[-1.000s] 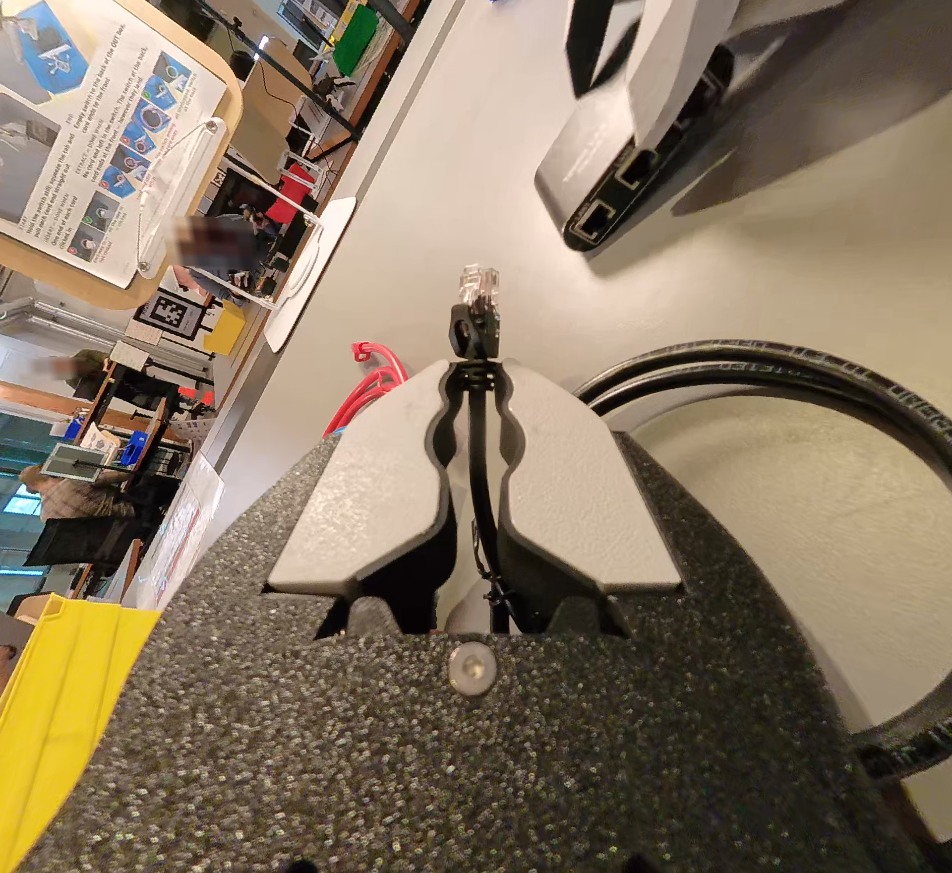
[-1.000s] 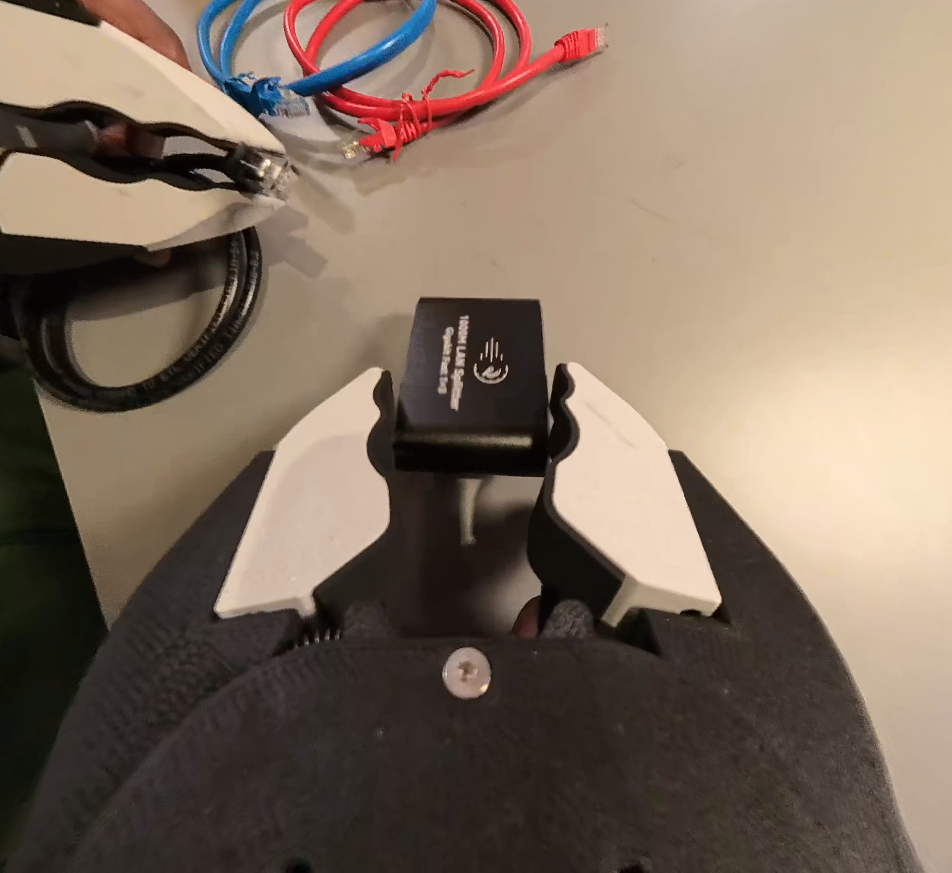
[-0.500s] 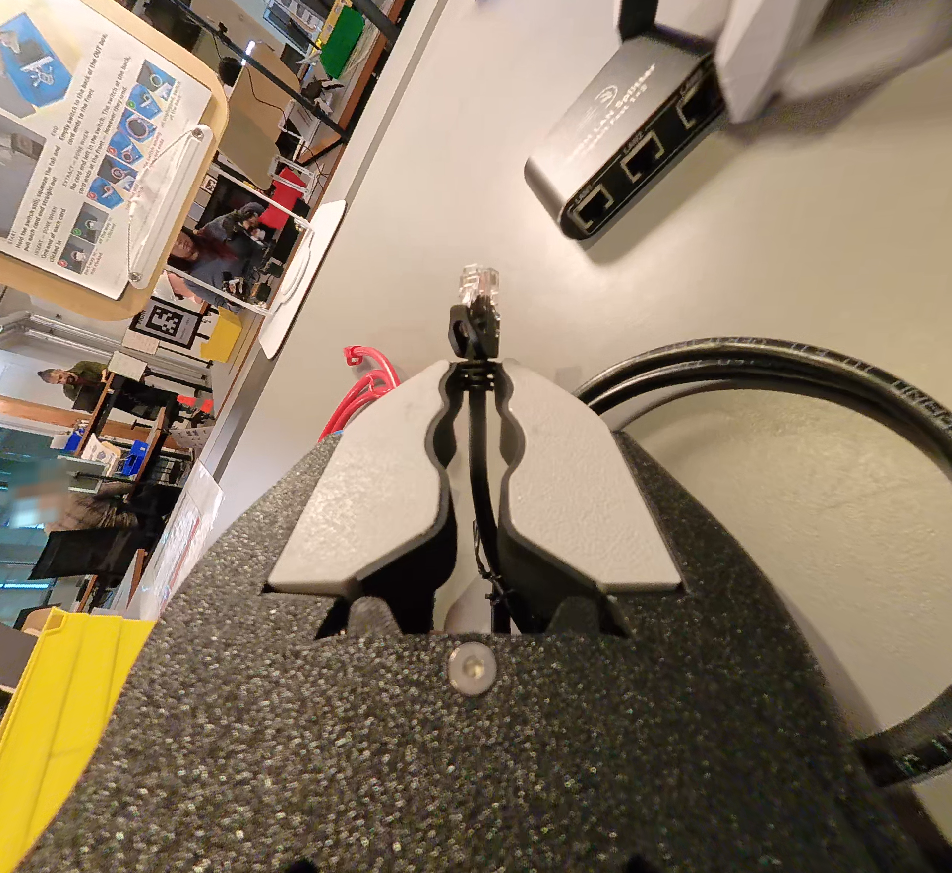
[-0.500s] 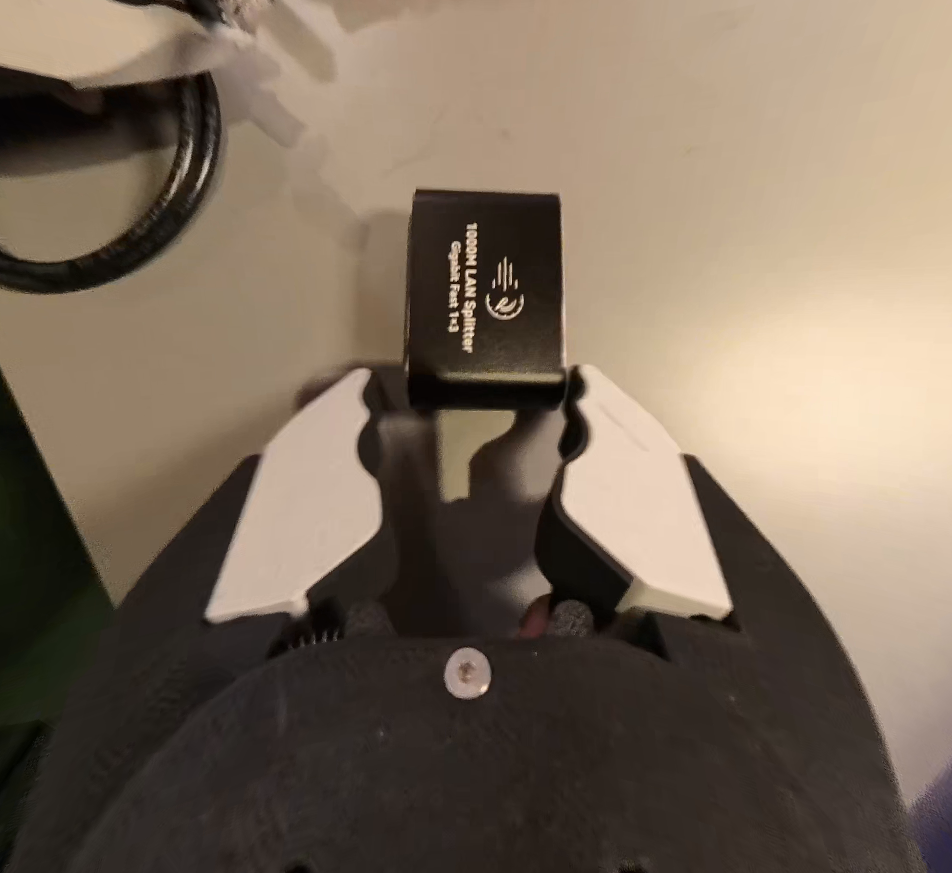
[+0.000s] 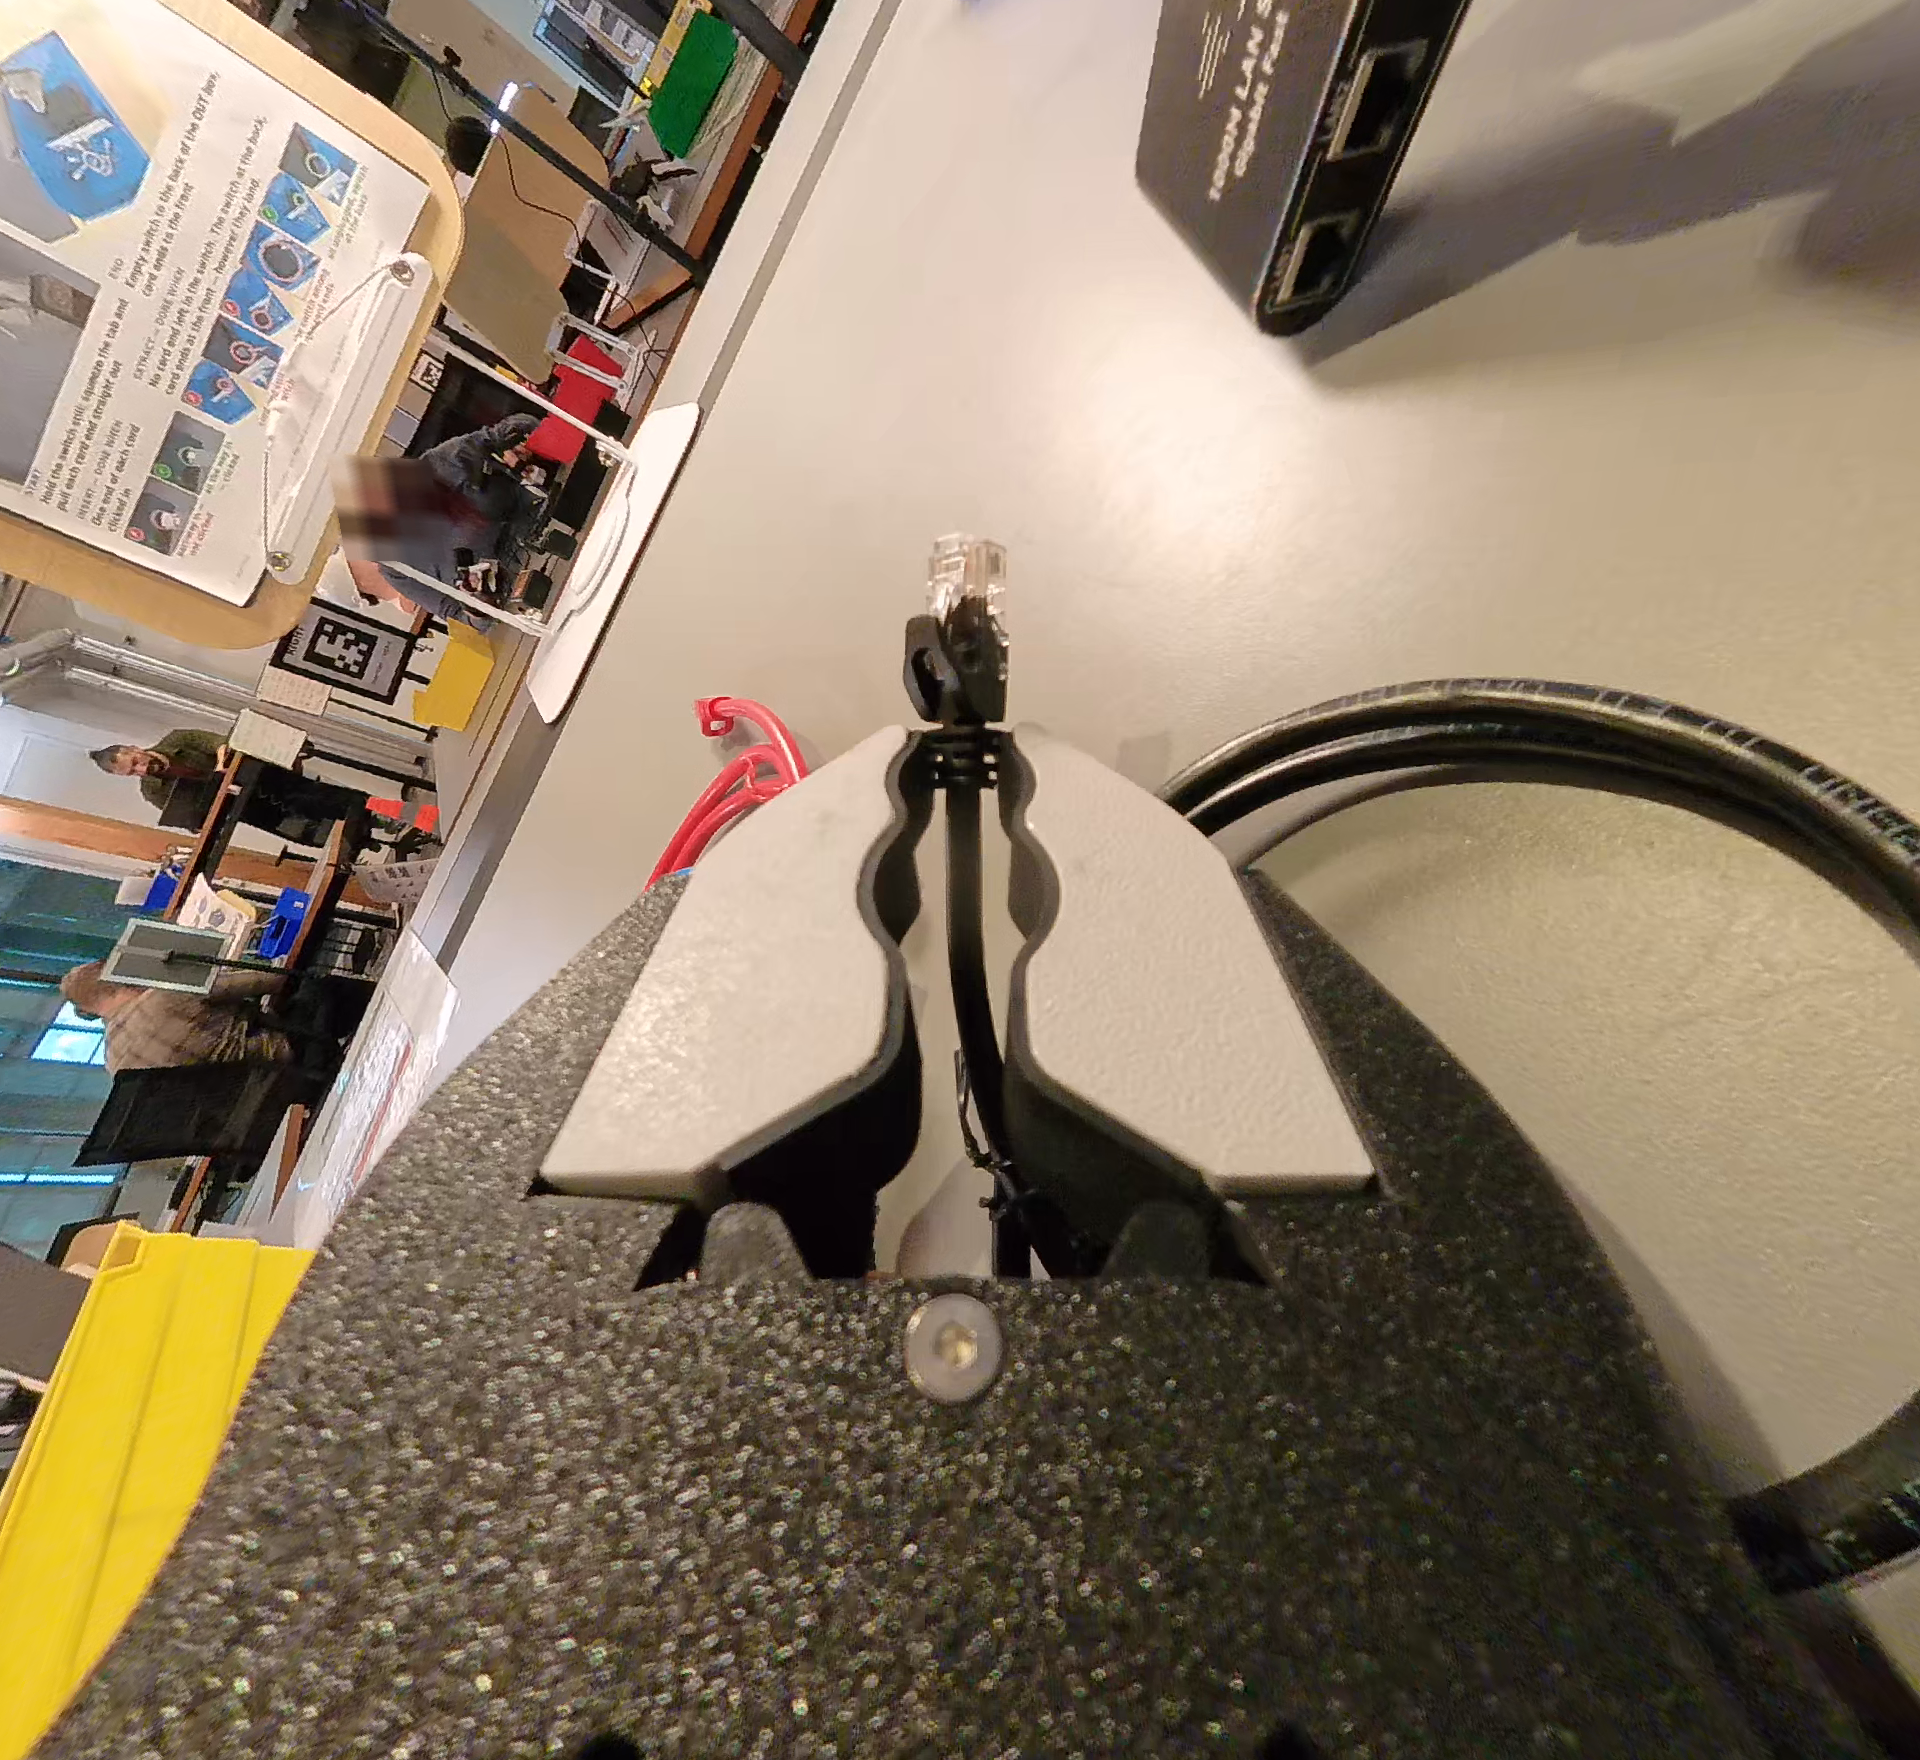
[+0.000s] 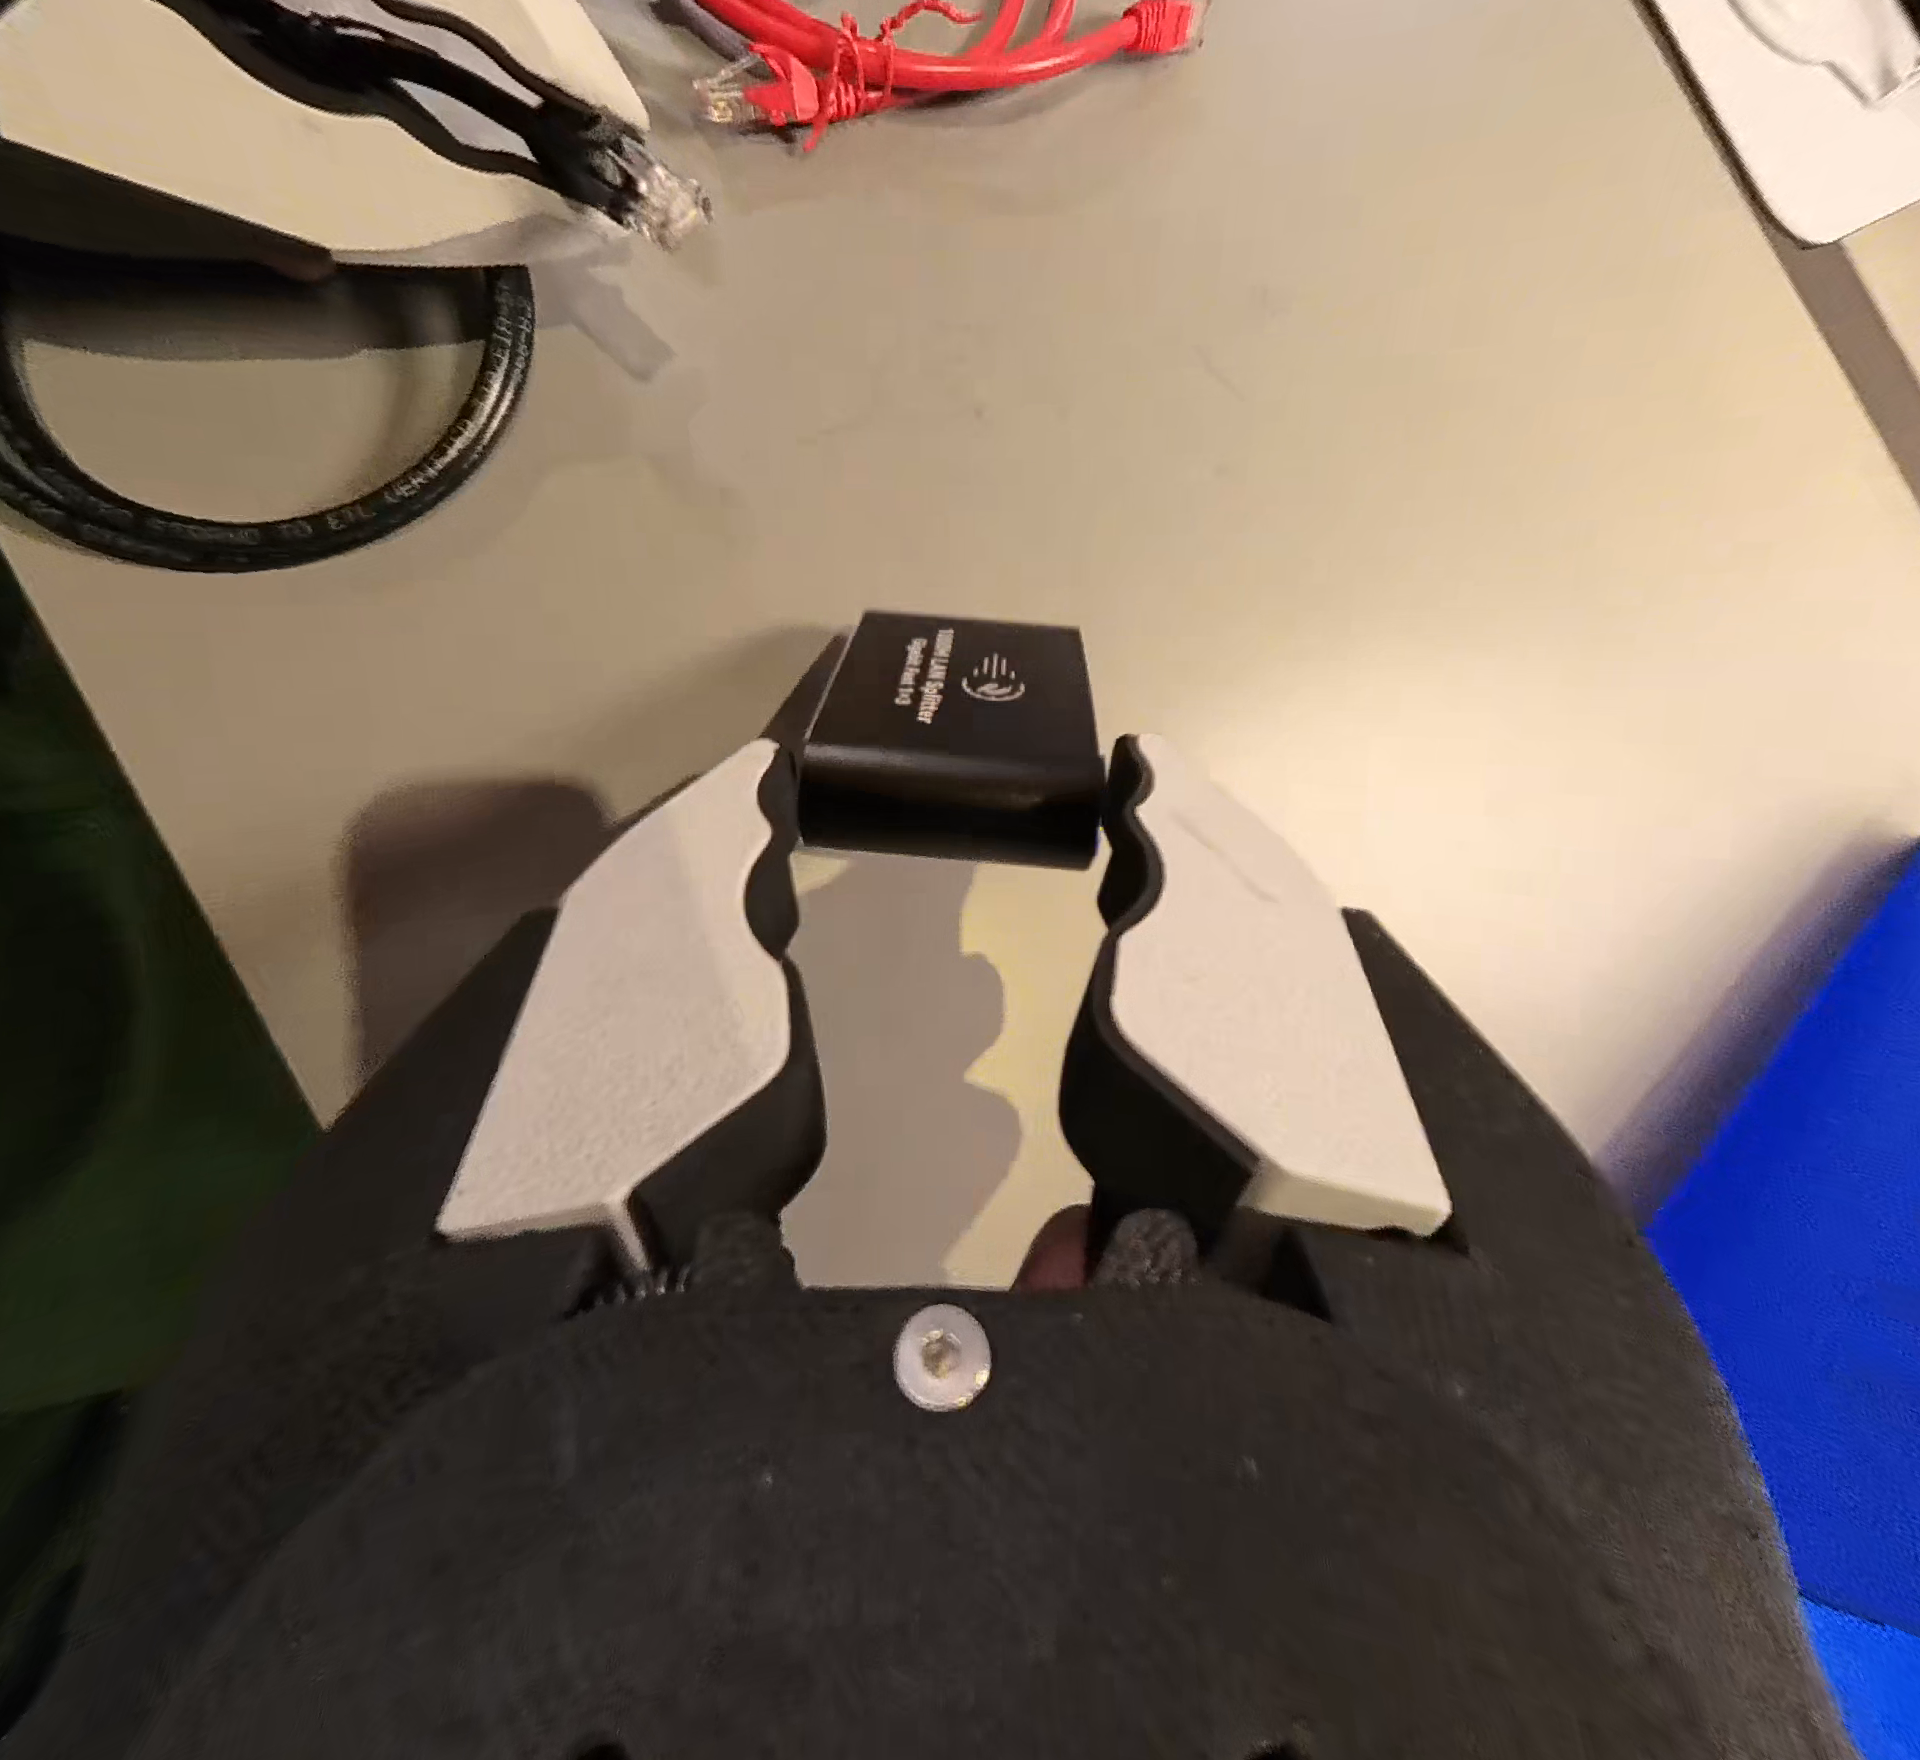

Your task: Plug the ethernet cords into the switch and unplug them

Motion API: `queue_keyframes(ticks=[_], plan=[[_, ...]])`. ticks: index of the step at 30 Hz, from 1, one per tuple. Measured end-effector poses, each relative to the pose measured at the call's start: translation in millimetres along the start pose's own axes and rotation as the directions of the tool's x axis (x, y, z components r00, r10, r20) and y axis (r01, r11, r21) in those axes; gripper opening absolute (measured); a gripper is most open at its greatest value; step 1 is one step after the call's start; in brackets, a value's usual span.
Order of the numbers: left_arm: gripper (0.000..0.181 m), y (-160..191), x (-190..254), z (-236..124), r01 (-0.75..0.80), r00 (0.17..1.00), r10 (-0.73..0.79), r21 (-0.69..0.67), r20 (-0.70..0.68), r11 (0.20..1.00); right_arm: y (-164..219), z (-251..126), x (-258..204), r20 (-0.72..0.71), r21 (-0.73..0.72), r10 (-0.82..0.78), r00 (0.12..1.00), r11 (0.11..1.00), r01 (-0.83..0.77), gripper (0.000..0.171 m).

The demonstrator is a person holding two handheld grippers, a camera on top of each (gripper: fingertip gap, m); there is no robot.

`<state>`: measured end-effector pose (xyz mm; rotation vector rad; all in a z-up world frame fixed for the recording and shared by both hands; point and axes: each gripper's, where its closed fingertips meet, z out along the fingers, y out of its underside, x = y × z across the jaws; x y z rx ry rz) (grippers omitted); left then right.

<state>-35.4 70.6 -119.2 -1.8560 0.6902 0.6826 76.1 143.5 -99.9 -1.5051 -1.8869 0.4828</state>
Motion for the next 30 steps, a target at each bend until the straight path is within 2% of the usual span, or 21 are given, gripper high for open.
queue_keyframes(ticks=[7, 12, 17, 25, 30], plan=[[0.012, -0.3, 0.8, -0.1, -0.013, 1.000, 0.013, 0.001, 0.005, 1.000, -13.2, 0.2, 6.4, 0.035, -0.031, -0.009, 0.999, 0.999, 0.010, 0.056], [0.012, -0.3, 0.8, 0.0, -0.010, 1.000, 0.010, 0.001, 0.004, 1.000, -17.3, 31.6, 24.7, 0.093, -0.177, -0.027, 0.995, 0.983, 0.044, 0.057], [0.012, -0.4, 0.6, 0.0, -0.008, 1.000, 0.008, 0.002, 0.004, 1.000, -20.9, 56.3, 34.9, 0.110, -0.249, -0.023, 0.994, 0.967, 0.050, 0.057], [0.012, -0.5, 0.3, 0.3, -0.007, 1.000, 0.007, 0.000, 0.006, 1.000, -45.4, 44.2, 38.4, 0.128, -0.262, -0.073, 0.989, 0.960, 0.105, 0.056], [0.012, -1.7, -1.1, -0.6, 0.000, 1.000, 0.000, 0.008, 0.015, 1.000, -61.3, 62.6, 45.5, 0.141, -0.353, -0.114, 0.983, 0.922, 0.157, 0.057]])
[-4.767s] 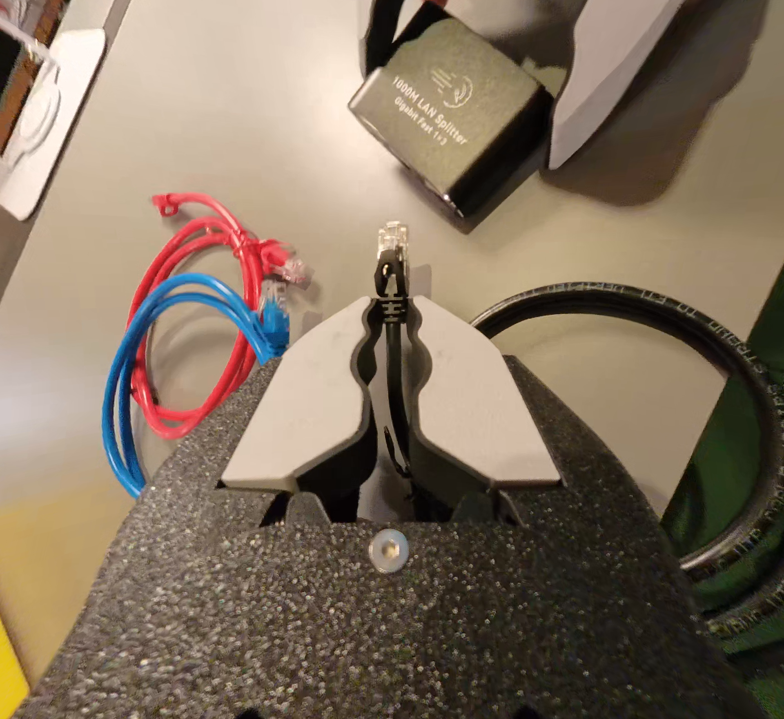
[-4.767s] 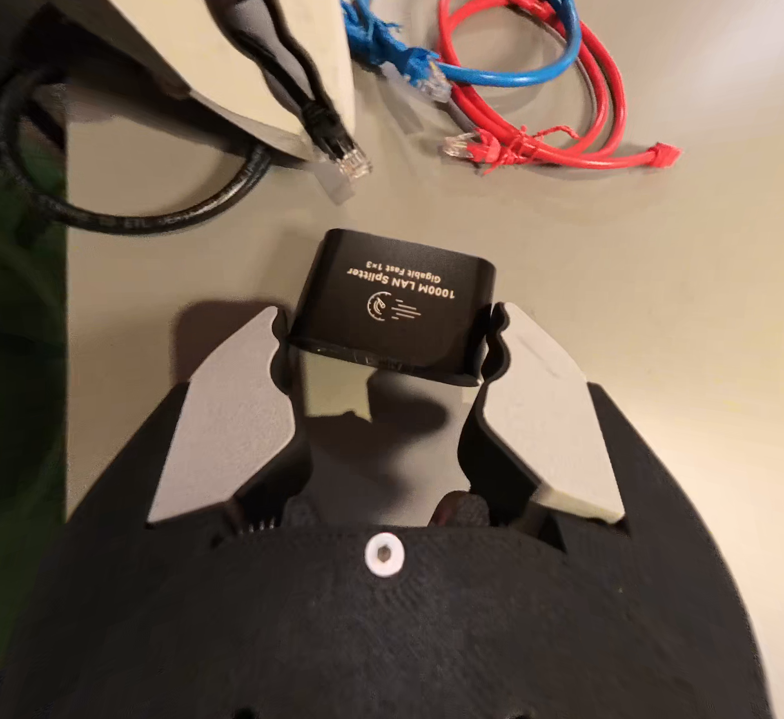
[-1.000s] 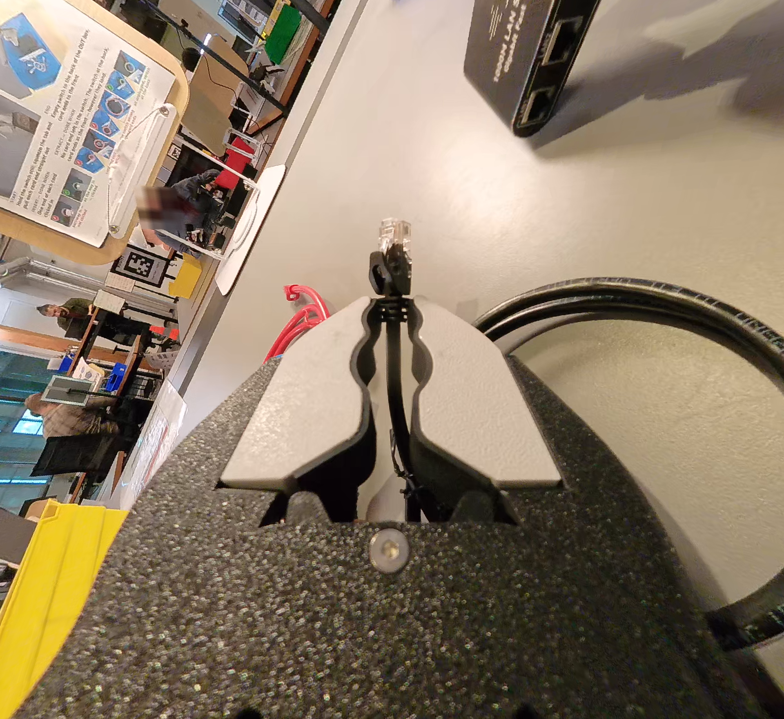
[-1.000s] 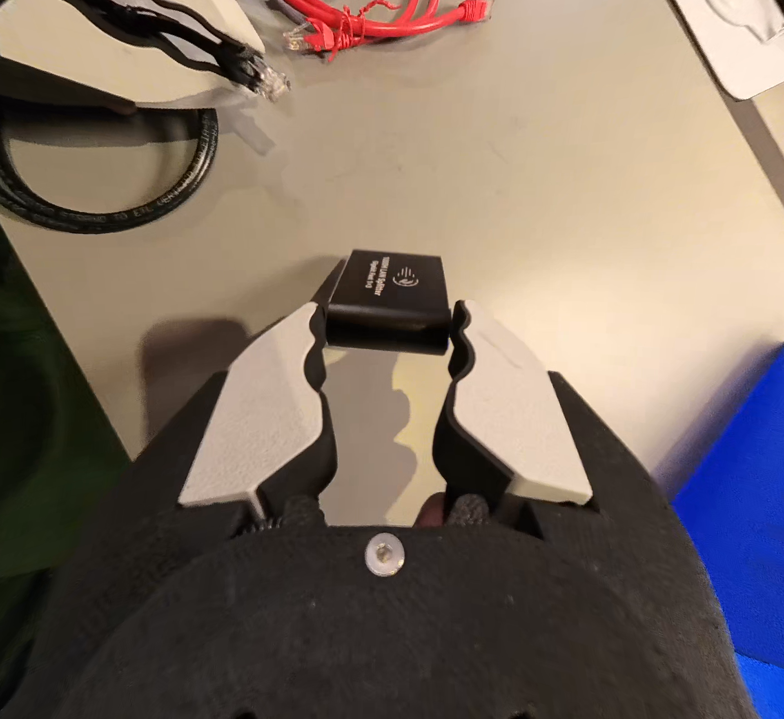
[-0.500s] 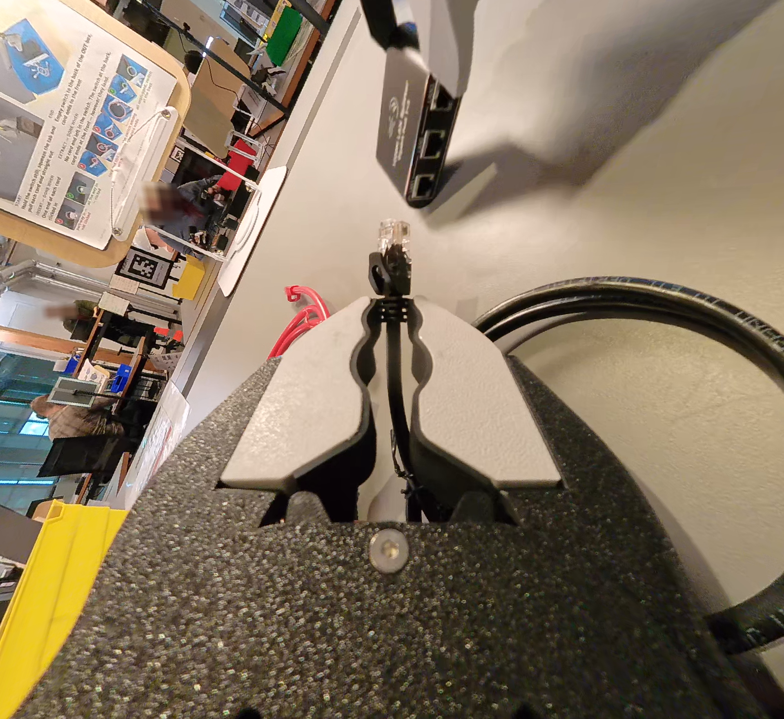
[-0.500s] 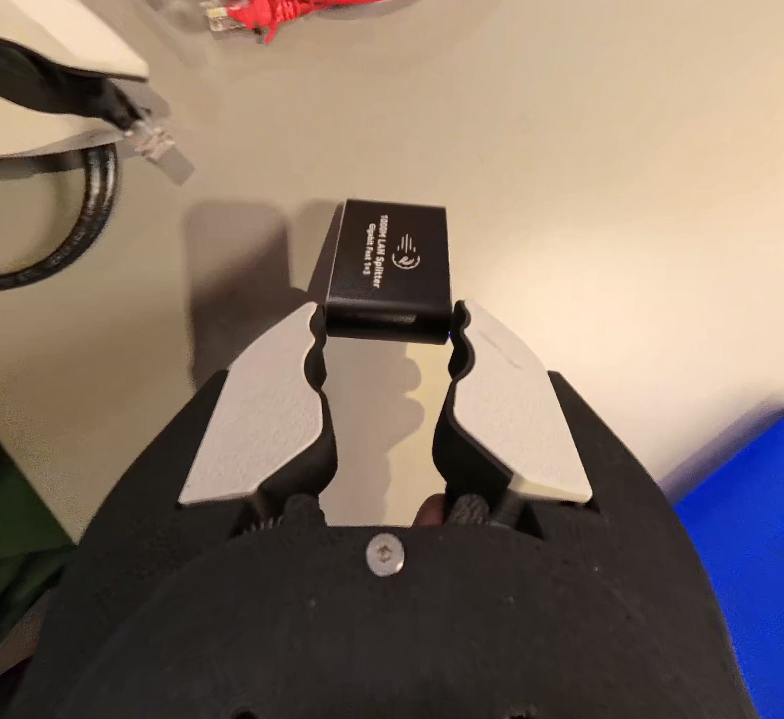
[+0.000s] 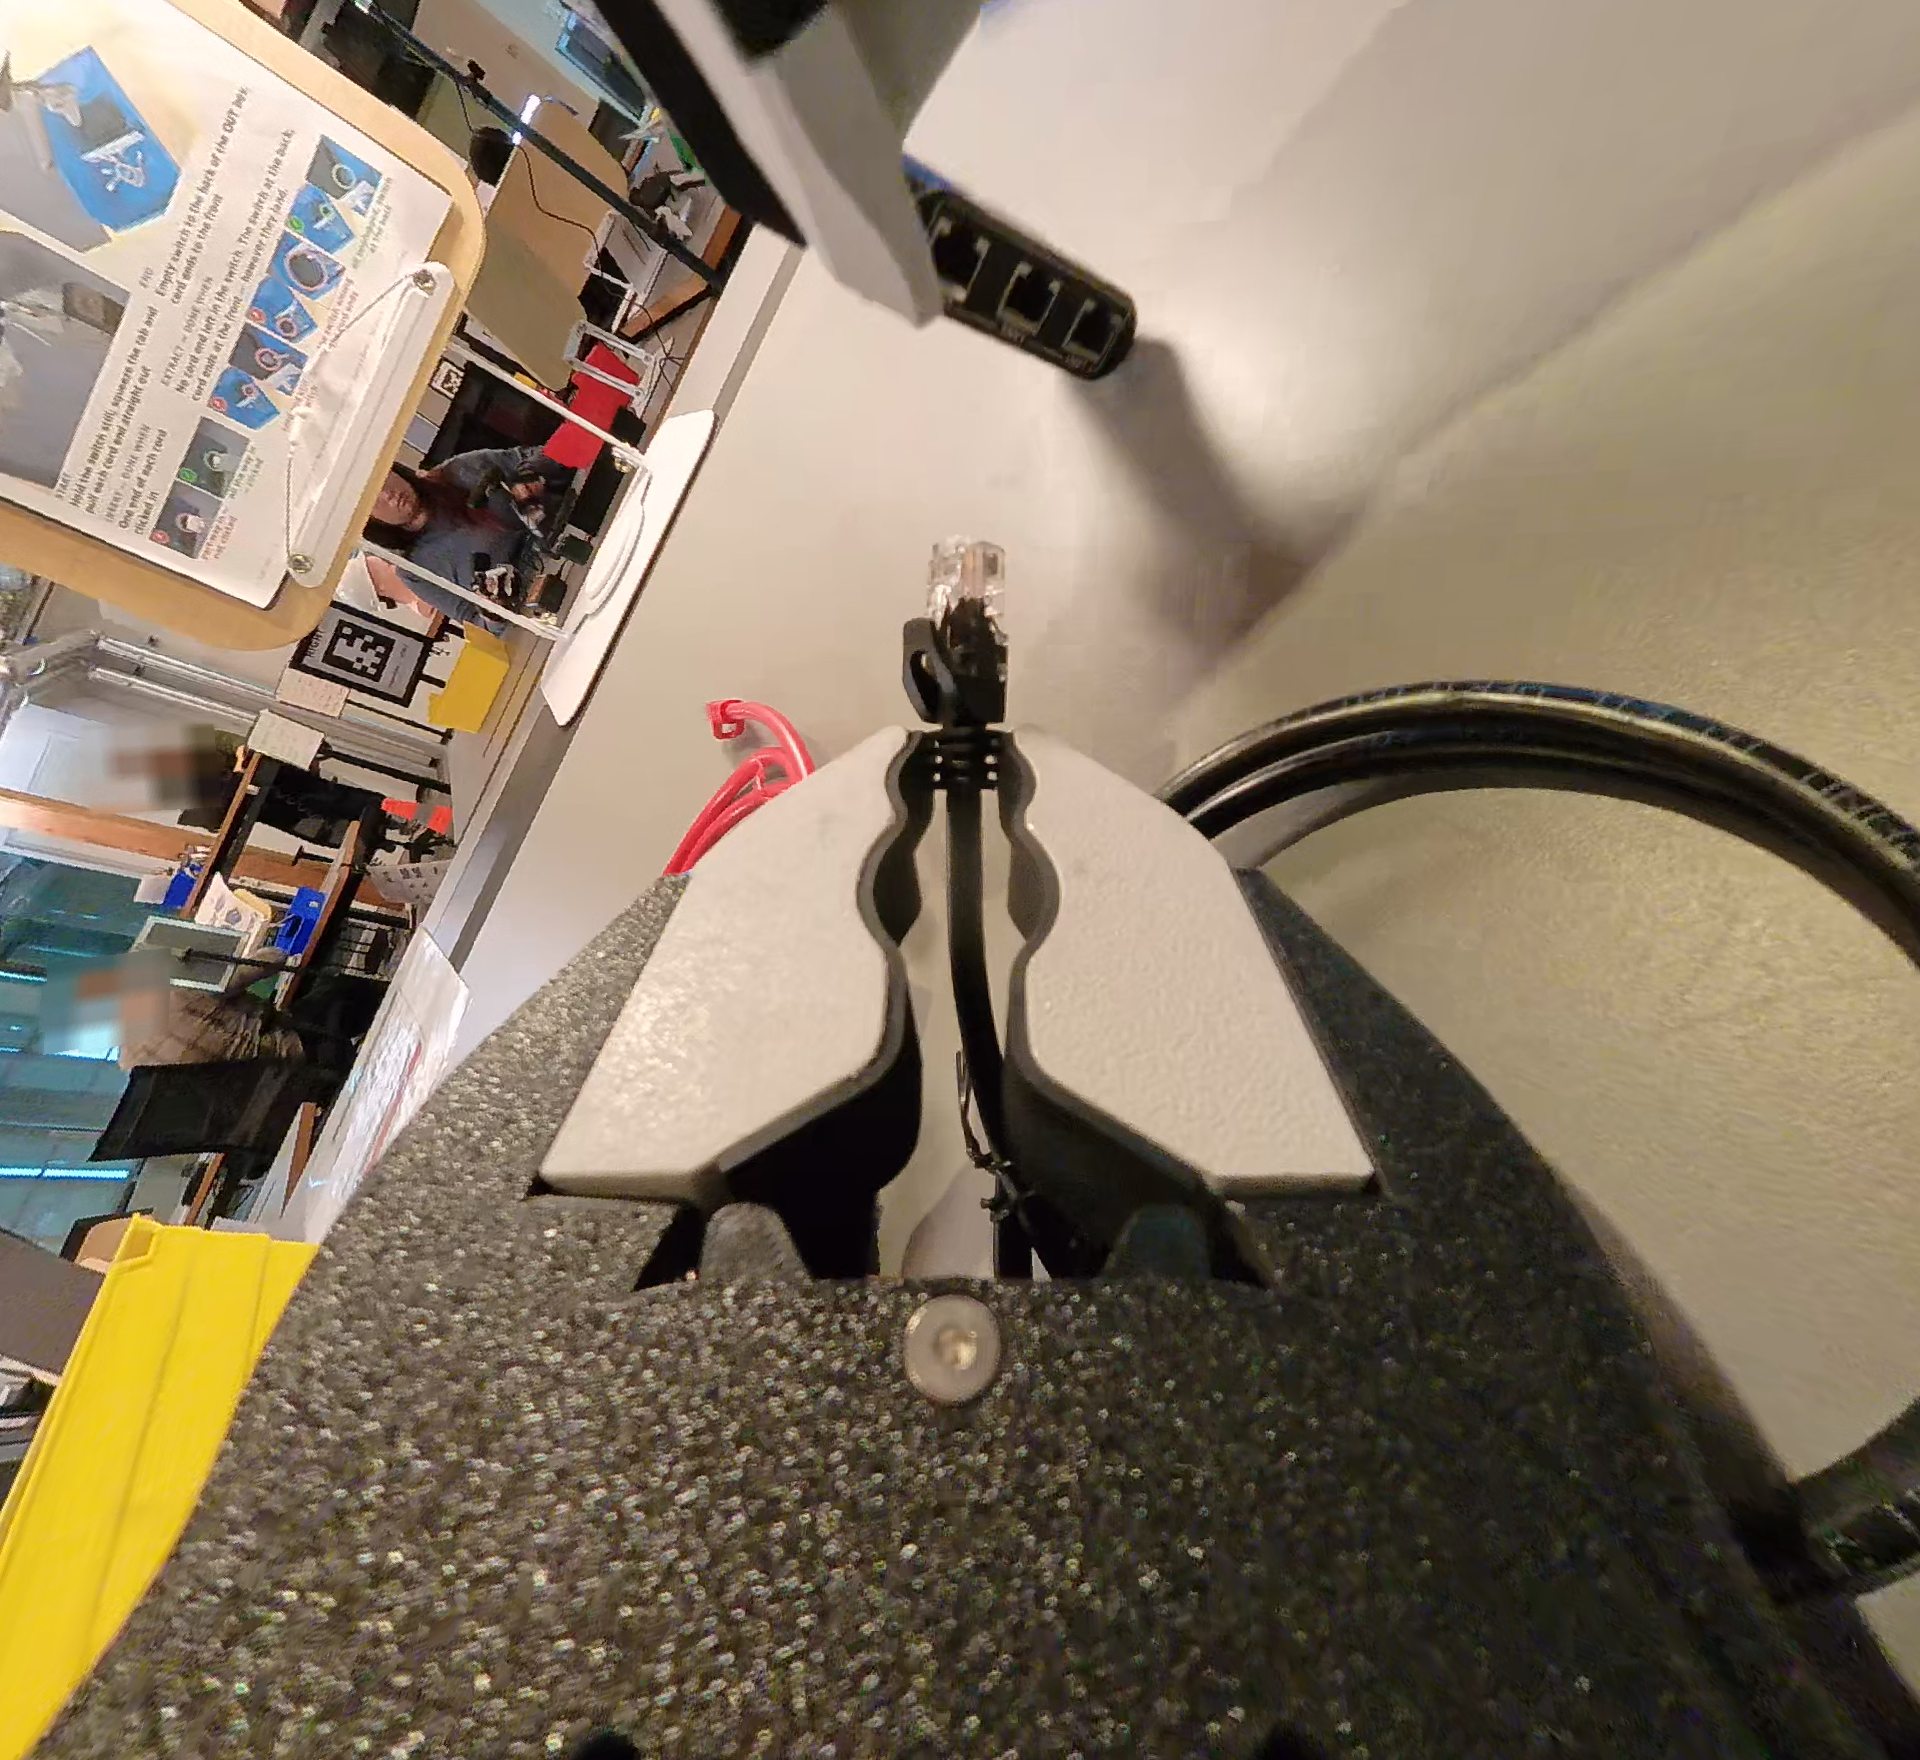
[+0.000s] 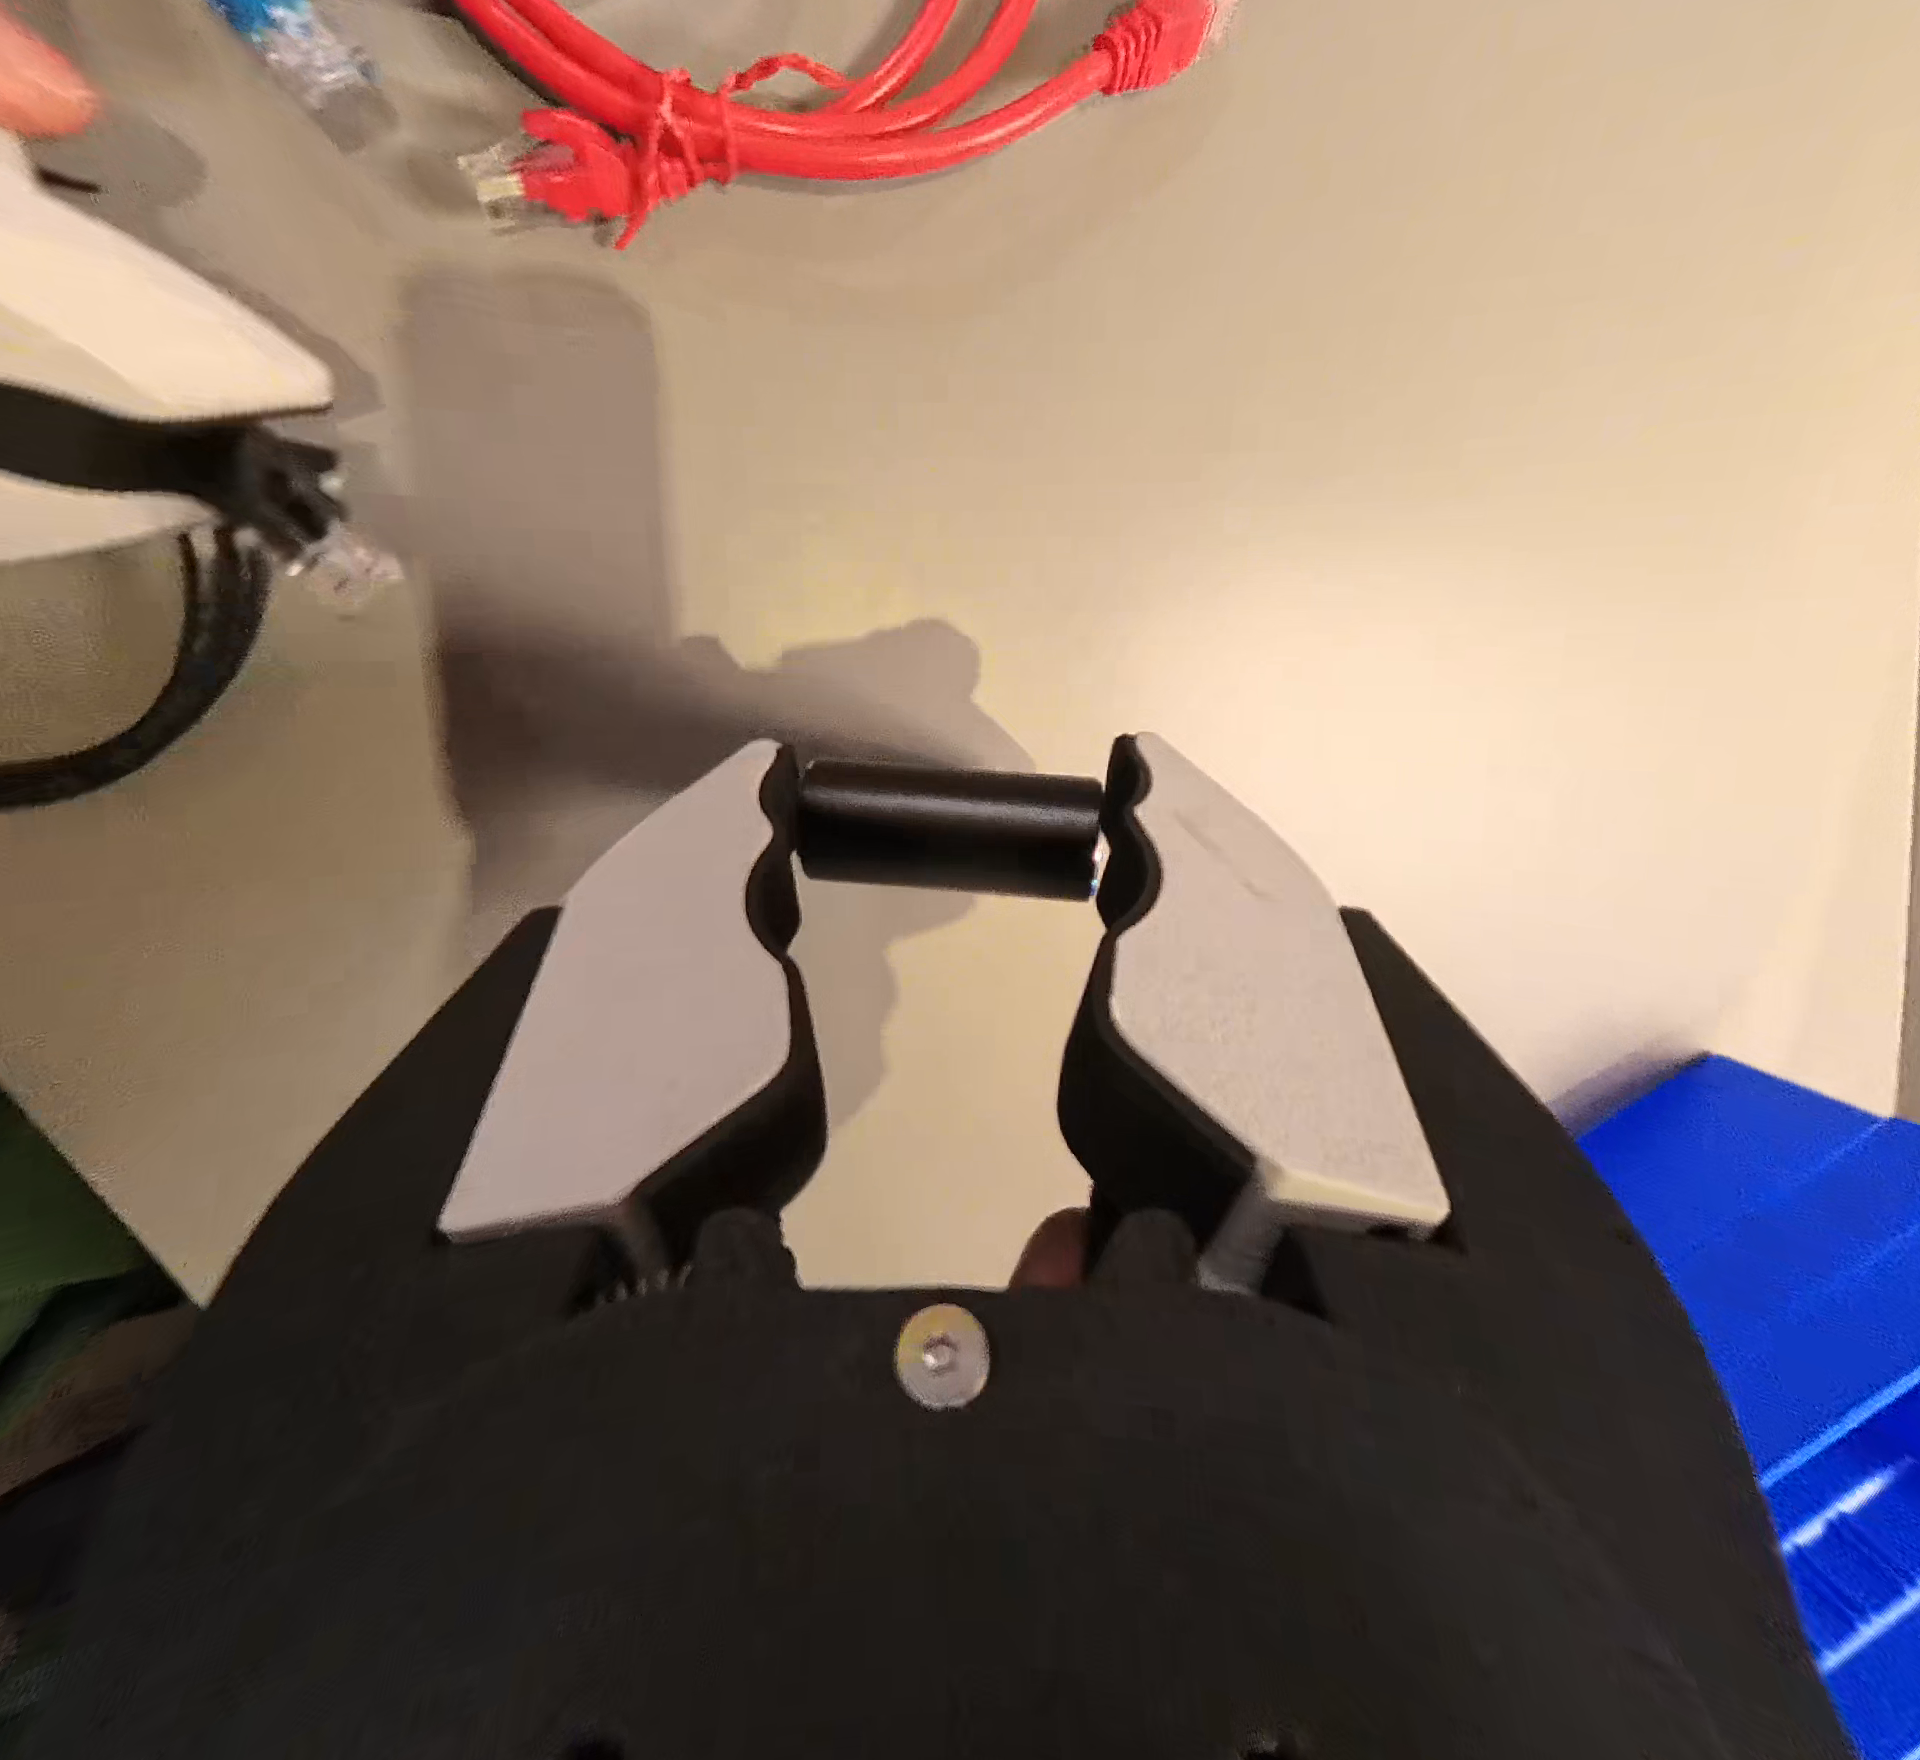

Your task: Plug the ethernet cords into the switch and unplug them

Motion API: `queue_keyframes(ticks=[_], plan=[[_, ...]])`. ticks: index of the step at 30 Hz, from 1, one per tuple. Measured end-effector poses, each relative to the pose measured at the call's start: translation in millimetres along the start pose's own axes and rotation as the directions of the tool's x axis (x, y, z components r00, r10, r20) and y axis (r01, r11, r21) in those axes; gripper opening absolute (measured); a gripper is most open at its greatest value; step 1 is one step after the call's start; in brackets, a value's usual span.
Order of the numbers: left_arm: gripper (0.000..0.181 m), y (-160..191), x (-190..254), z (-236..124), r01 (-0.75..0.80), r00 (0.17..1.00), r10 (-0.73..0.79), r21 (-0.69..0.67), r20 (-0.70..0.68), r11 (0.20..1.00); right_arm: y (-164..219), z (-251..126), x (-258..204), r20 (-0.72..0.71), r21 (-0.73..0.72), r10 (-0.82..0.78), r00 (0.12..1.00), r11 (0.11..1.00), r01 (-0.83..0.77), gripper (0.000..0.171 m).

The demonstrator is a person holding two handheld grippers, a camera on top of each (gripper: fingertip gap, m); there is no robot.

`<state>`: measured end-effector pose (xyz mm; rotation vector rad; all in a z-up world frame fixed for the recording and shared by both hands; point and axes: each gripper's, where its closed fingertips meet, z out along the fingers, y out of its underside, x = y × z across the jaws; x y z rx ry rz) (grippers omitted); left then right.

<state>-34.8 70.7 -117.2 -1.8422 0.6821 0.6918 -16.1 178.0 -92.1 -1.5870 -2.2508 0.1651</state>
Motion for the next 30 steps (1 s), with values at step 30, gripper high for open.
queue_keyframes(ticks=[30], plan=[[0.012, 5.9, 3.5, 4.2, -0.036, 0.999, 0.037, -0.054, 0.004, 0.998, 55.4, 27.3, 42.8, 0.020, 0.388, 0.636, 0.771, 0.706, -0.592, 0.072]])
